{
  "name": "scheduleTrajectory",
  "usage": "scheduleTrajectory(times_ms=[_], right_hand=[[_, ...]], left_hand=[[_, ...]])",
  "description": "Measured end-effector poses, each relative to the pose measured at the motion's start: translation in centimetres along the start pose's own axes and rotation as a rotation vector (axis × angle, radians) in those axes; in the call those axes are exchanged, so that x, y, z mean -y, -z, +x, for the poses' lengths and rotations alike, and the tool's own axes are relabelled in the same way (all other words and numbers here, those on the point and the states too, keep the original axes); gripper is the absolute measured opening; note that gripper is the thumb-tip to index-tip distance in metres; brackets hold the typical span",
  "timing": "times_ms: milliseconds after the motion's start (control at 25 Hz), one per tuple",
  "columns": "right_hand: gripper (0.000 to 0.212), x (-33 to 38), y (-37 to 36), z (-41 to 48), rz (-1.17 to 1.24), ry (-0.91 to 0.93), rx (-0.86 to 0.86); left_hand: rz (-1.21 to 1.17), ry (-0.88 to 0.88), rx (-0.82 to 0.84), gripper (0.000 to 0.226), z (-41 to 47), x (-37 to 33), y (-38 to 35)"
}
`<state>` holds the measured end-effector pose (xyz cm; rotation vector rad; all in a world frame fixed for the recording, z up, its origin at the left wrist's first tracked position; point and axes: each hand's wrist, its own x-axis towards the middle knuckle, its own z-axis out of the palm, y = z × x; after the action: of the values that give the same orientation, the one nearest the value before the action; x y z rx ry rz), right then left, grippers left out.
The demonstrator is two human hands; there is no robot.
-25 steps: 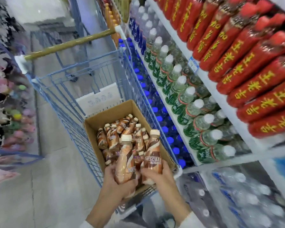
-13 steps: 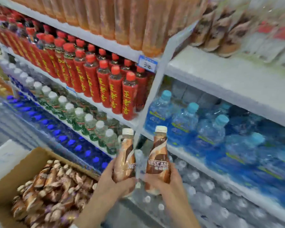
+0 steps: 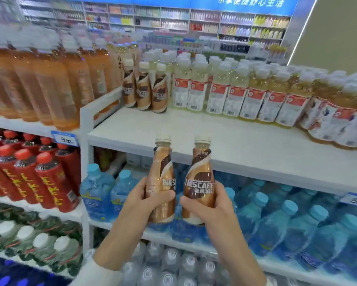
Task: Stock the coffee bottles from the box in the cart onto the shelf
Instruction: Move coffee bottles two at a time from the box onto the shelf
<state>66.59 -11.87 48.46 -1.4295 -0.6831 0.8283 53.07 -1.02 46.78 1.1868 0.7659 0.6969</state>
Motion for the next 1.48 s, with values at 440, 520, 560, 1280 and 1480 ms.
scheduleTrajectory(times_ms=[440, 520, 560, 1280, 1480], right_hand=[[0.067, 7.1, 1.7, 11.5, -0.123, 0.266, -0.221], [0.068, 6.6, 1.7, 12.6, -0.145, 0.253, -0.214], [0.068, 6.2, 1.7, 13.0, -0.150, 0.248, -0.208], [0.059, 4.1, 2.5, 13.4, -0.374, 0.256, -0.281], [0.061, 3.8, 2.1, 13.0, -0.365, 0.287, -0.245]], left_hand=[[0.389, -0.460, -0.049, 0.054, 12.7, -8.5, -3.2], [0.414, -0.457, -0.028, 0.058, 13.9, -8.0, -2.9], [0.419, -0.455, -0.013, 0.058, 14.5, -7.5, -2.7], [0.408, -0.360, 0.095, 0.055, 15.2, -6.6, -1.6], [0.444, -0.411, 0.100, 0.058, 14.9, -5.9, -1.9]])
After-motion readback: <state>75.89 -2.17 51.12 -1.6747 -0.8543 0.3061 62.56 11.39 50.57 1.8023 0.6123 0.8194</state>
